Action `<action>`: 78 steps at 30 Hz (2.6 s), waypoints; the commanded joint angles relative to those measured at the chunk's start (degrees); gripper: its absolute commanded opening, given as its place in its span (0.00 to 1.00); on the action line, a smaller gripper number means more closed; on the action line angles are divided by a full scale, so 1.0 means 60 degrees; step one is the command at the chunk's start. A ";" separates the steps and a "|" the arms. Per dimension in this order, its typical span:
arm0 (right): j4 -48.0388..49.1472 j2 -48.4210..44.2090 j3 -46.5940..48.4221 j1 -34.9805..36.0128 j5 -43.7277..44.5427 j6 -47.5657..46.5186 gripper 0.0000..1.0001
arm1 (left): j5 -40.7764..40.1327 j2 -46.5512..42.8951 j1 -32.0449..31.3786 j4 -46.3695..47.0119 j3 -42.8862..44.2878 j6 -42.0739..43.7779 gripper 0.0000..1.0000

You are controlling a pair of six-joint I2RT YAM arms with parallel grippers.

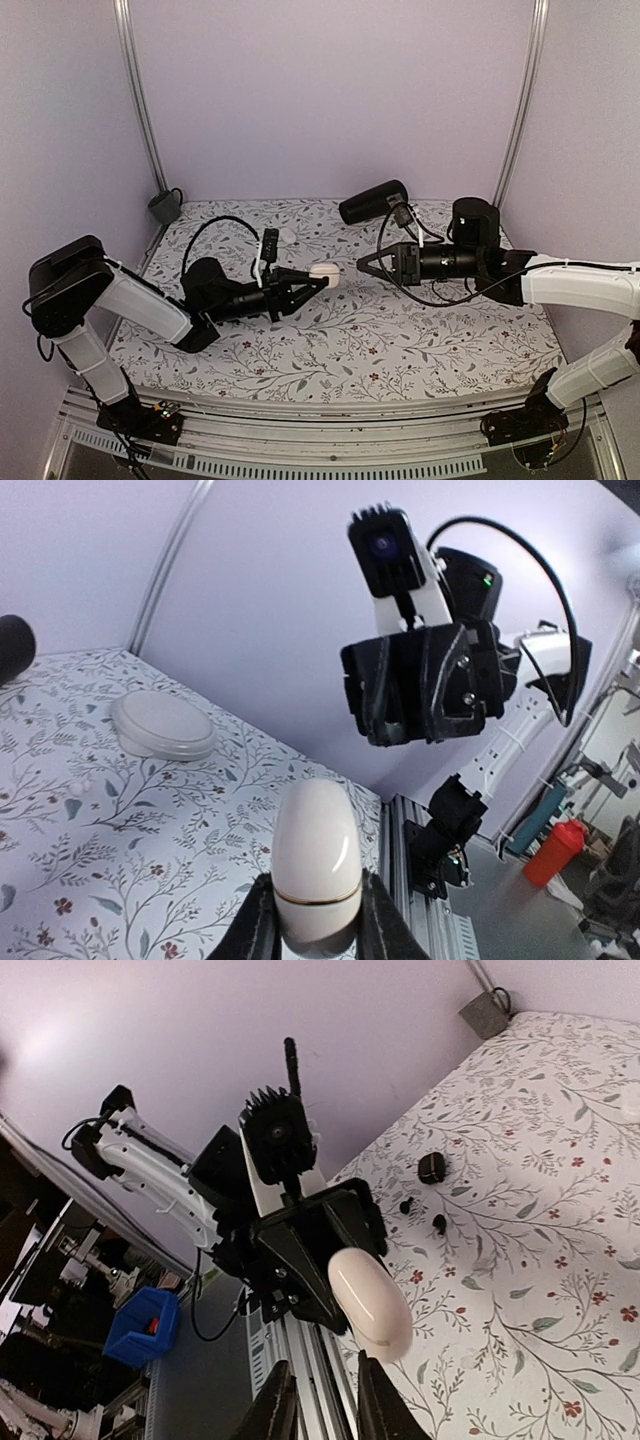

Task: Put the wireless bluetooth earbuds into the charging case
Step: Close the charging case with the earbuds, then place the charging case with the earbuds at the center of the board.

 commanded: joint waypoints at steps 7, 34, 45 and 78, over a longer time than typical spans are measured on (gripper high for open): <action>-0.0568 -0.0906 -0.0855 -0.1378 0.2163 0.0530 0.27 | -0.1221 -0.1016 0.2383 -0.4764 0.0741 -0.1844 0.00; -0.0561 -0.0306 -0.0627 -0.1439 0.1844 0.0325 0.28 | 0.0705 0.2825 0.6849 -0.9536 0.4108 -0.2455 0.18; -0.0571 -0.0108 -0.0346 -0.1450 0.1561 0.0326 0.28 | 0.0128 0.2855 0.6902 -1.0664 0.4541 -0.2179 0.26; -0.1939 -0.0439 0.0281 -0.1483 0.1786 -0.0248 0.45 | -0.2713 -0.0339 0.6731 -1.2524 0.3771 -0.0896 0.96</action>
